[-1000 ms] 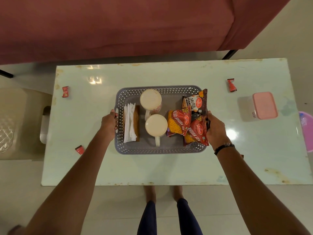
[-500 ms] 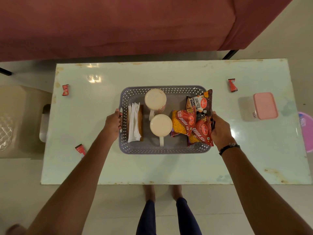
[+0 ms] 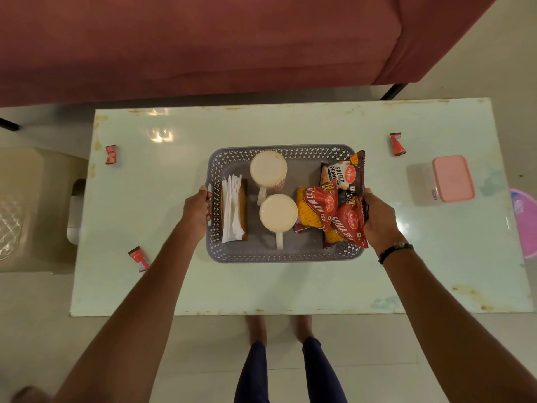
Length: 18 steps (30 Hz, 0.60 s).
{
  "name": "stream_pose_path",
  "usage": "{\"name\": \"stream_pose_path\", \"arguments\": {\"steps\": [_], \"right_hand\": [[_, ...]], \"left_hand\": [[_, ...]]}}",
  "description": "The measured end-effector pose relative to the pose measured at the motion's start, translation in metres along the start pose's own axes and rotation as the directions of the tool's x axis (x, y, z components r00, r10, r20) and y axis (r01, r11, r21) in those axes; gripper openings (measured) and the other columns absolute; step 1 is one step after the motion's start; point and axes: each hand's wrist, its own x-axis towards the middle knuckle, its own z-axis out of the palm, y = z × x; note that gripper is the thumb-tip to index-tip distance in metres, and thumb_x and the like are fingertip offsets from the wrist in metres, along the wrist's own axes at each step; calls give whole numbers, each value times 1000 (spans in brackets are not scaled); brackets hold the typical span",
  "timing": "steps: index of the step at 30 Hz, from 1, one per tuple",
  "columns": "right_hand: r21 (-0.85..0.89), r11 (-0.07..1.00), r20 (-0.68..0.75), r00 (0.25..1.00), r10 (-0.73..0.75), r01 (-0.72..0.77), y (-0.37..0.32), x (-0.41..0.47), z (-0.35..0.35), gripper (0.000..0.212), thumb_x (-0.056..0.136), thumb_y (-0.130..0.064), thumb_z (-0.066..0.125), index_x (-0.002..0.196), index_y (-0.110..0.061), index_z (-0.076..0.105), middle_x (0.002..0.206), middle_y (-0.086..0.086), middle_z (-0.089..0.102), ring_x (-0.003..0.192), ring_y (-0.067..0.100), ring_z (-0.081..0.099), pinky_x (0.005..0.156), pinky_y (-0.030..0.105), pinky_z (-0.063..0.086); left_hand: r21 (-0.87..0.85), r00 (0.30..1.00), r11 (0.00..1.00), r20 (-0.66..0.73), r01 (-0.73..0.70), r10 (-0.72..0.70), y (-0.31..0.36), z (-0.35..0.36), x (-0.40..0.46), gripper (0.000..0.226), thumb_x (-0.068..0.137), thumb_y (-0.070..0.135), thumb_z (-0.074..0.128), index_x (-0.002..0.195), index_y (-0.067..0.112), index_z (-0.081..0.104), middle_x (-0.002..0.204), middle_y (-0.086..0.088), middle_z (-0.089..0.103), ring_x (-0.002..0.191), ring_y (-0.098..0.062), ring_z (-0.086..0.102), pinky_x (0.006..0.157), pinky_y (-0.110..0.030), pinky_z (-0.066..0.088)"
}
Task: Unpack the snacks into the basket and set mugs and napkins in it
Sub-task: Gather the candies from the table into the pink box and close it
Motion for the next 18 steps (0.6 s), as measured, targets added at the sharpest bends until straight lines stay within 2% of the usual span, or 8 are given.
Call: {"name": "stream_pose_path", "arguments": {"steps": [4,6,8,9,11,13,15,18], "right_hand": [[-71,996,24,999,-47,49,-1,-1,-3,28,91,-41,54,82,-20,71,94,6,73,97,31,68,94,47,52],[-119,987,30,994,-104,107,-2,-5,-3,28,93,-39,52,81,-21,69,89,4,72,91,27,68,83,38,55],[-201,962,-8,982,-189,183,-2,-12,-3,25,95,-35,49,93,-19,68,91,3,71,83,21,66,69,28,52],[-262,940,-36,971,-237,219,-1,-16,-3,27,95,-35,49,105,-17,66,100,5,71,85,20,66,69,26,52],[-345,893,-63,942,-328,288,3,-28,-8,34,95,-35,48,123,-17,55,120,5,65,95,18,64,69,23,50],[-370,863,-64,917,-394,344,10,-41,-16,37,97,-32,47,130,-15,49,127,5,59,101,15,58,65,15,45],[-376,849,-73,901,-427,372,17,-55,-27,35,97,-27,48,129,-13,49,125,6,57,103,15,54,64,14,41],[-400,814,-110,860,-498,420,21,-64,-47,31,97,-24,50,125,-13,53,121,9,61,102,16,56,77,19,42]], "left_hand": [[-4,1000,1000,-6,-2,2,-1,-1,1,37,99,35,37,68,17,49,62,2,38,55,-9,32,56,-22,31],[-21,1000,1000,1,-11,11,0,-1,1,37,99,33,38,69,16,51,62,2,40,56,-9,34,58,-21,34],[61,996,996,-52,-71,74,-2,0,0,35,98,32,40,70,15,54,65,0,48,61,-11,44,60,-23,39],[142,982,981,-114,-131,148,-3,1,-3,34,96,32,43,71,13,54,68,-3,52,64,-15,48,62,-27,41],[282,912,927,-257,-247,321,-13,-1,-11,33,91,32,49,75,5,56,75,-12,58,73,-25,55,69,-35,42],[376,831,878,-352,-296,431,-21,-1,-30,31,89,30,52,98,1,58,104,-18,59,101,-35,53,83,-42,42],[441,771,801,-305,-405,558,-29,4,-53,27,89,20,54,109,2,54,117,-18,55,111,-36,46,90,-42,39],[455,676,632,-84,-627,732,-35,26,-86,18,88,11,54,105,3,55,109,-15,56,103,-31,49,86,-32,37]]}}
